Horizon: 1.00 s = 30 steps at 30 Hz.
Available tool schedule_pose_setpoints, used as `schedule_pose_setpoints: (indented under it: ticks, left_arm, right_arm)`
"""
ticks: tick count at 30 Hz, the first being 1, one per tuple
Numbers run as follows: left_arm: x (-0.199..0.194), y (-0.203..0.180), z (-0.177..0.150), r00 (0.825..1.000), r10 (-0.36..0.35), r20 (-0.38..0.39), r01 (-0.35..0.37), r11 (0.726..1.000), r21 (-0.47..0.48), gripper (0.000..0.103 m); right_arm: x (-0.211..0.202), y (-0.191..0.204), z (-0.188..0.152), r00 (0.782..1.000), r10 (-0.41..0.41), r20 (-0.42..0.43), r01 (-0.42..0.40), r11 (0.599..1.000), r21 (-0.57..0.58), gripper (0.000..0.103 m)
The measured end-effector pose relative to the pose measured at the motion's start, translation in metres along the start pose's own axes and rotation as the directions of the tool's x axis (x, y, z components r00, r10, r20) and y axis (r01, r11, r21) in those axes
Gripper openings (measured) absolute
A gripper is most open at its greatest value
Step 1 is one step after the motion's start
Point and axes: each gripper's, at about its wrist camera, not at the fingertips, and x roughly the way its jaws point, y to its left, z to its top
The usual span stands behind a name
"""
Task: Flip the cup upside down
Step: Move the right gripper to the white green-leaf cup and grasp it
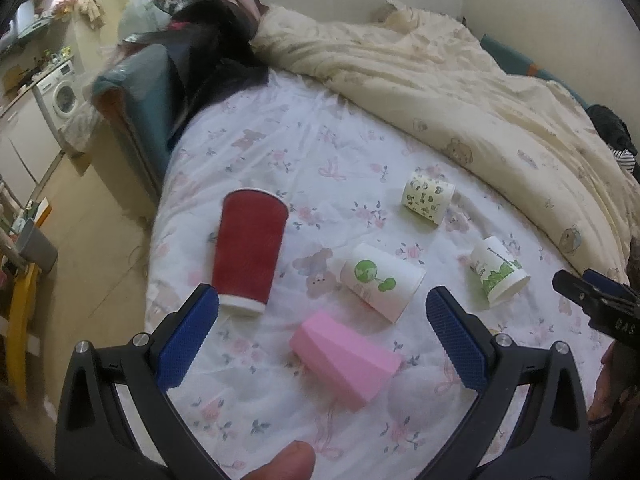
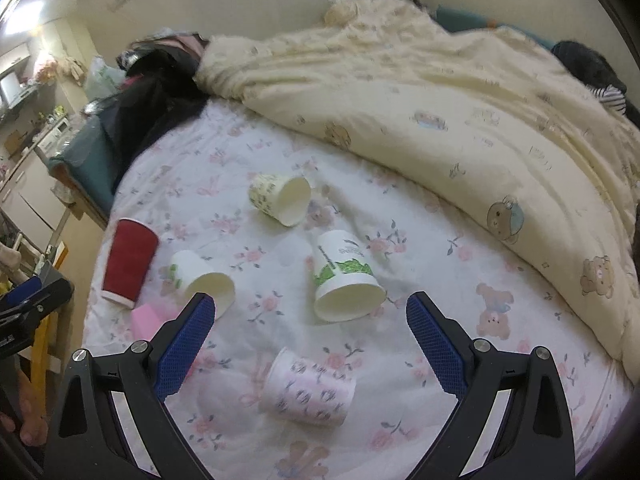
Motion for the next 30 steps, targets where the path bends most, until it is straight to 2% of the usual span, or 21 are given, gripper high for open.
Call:
schedule_pose_setpoints:
  ticks: [4,9,11,16,18,21,23,26,28,30]
  left_arm:
    - [0.019,-0.004,0.01,1.0,0.011,-0.018,-0.011,1.0,0.017,0.102]
    - [0.043,0.0,0.017,0.998,0.004,-0.059,-0.005,1.0,-0.006,0.102]
    - [0.049,0.003,0.015,0.997,-0.002,-0.073,0.001,1.0,-0.021,0.102]
    - [0.058,0.006,0.012,0.996,-0.005,-0.092,0.004,1.0,-0.011,0.102]
    - [0.06,0.006,0.012,0.995,-0.013,-0.103,0.011,1.0,-0.018,0.102]
    - [0.064,0.006,0.011,0.992,-0.025,-0.126,0.022,0.999,-0.023,0.102]
    - [0.065,0.006,0.01,0.992,-0.017,-0.124,0.016,1.0,-0.017,0.102]
    - [0.067,0.007,0.009,0.992,-0.002,-0.123,0.001,1.0,-0.009,0.102]
    - [0.069,0.008,0.008,0.991,-0.001,-0.131,-0.001,1.0,-0.015,0.102]
    - [0.07,0.01,0.008,0.99,-0.002,-0.139,-0.001,1.0,-0.024,0.102]
  right_arm:
    - [0.03,-0.021,0.014,0.997,-0.004,-0.076,0.008,0.999,0.052,0.099]
    - [0.061,-0.043,0.03,0.989,0.018,-0.147,-0.003,0.994,0.106,0.099]
    - [0.078,-0.054,0.035,0.976,-0.001,-0.217,0.028,0.992,0.122,0.099]
    - [0.106,-0.067,0.042,0.953,-0.035,-0.3,0.076,0.989,0.128,0.099]
    - [0.117,-0.067,0.042,0.944,-0.015,-0.33,0.059,0.99,0.124,0.099]
    - [0.134,-0.062,0.039,0.924,0.065,-0.377,-0.005,0.987,0.159,0.099]
    - [0.141,-0.054,0.036,0.914,0.058,-0.402,-0.006,0.991,0.13,0.097]
    - [0.15,-0.044,0.03,0.9,0.027,-0.435,0.006,0.997,0.072,0.089]
    - [0.156,-0.046,0.026,0.893,0.018,-0.449,0.02,0.997,0.081,0.075]
    - [0.158,-0.047,0.023,0.887,0.017,-0.461,0.019,0.997,0.073,0.071]
